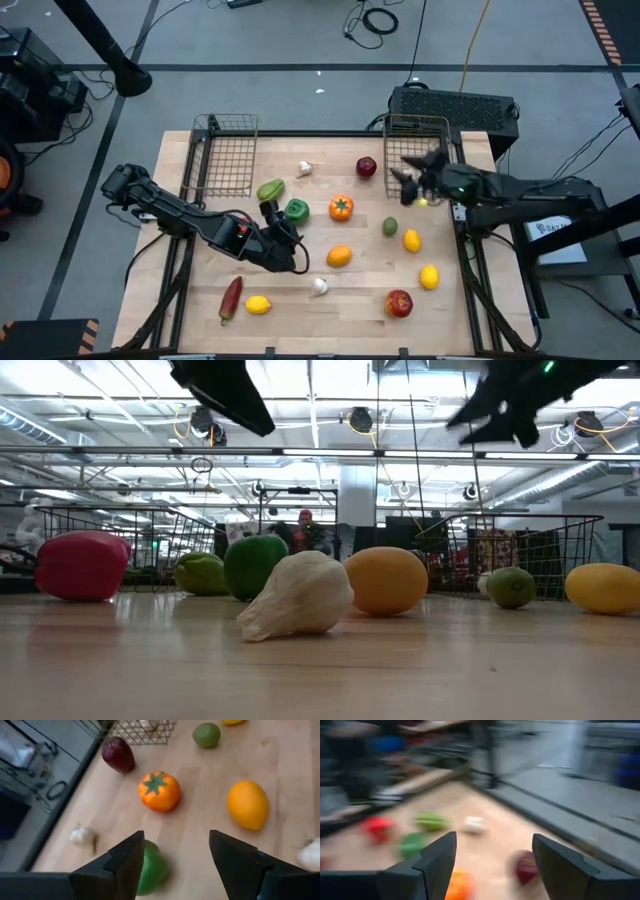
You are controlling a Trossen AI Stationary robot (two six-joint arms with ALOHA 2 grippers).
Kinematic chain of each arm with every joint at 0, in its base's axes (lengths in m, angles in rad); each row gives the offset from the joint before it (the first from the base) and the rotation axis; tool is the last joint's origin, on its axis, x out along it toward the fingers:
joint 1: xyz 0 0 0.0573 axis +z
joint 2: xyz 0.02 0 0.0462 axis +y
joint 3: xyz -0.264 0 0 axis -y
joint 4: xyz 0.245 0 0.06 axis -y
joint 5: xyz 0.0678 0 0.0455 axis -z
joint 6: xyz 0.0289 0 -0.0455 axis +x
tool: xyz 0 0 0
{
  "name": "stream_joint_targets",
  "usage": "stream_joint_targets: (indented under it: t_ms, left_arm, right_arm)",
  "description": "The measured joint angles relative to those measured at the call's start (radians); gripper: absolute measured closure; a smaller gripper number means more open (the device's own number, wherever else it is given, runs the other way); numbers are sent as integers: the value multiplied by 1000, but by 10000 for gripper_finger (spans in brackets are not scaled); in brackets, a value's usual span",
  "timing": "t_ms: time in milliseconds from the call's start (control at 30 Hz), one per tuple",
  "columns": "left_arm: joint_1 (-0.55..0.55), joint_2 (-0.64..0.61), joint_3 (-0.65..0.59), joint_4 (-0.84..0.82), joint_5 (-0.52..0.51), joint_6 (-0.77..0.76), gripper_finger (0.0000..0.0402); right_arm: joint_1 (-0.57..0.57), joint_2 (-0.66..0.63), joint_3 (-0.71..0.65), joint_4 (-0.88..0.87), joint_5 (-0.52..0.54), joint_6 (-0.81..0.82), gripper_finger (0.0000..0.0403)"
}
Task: Sort produce into baskets
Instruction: Put the bottom left lemon into the left wire basket
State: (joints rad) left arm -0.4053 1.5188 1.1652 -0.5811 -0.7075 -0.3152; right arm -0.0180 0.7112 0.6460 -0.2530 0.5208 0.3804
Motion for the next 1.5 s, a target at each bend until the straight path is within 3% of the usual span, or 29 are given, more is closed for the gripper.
stream_joint_targets:
  t_ms: [167,267,367,467,567,700,1067,1267,1500]
  left_arm:
    - [0,0,23,19,-5,82,171]
    - [0,0,23,50,30,-73,171]
    - [-13,6,15,102,217,-334,171]
    - [-98,27,4,169,402,-406,171]
    - [-194,35,4,189,369,-403,171]
    - [-286,55,4,81,266,-406,171]
    - [-394,117,3,-95,301,-437,171]
    - [-435,137,3,-132,441,-475,171]
    - [-463,137,3,-146,406,-621,168]
  right_arm:
    - [132,-4,0,96,-123,-18,151]
    - [194,28,0,128,-130,-31,151]
    - [234,63,0,127,-131,-32,151]
    - [264,97,0,127,-131,-43,151]
    - [271,122,0,127,-134,-75,151]
    - [269,148,0,129,-129,-55,151]
    - [269,163,0,130,-129,-81,151]
    - [269,163,0,130,-129,-150,151]
    - [269,162,0,130,-130,-183,151]
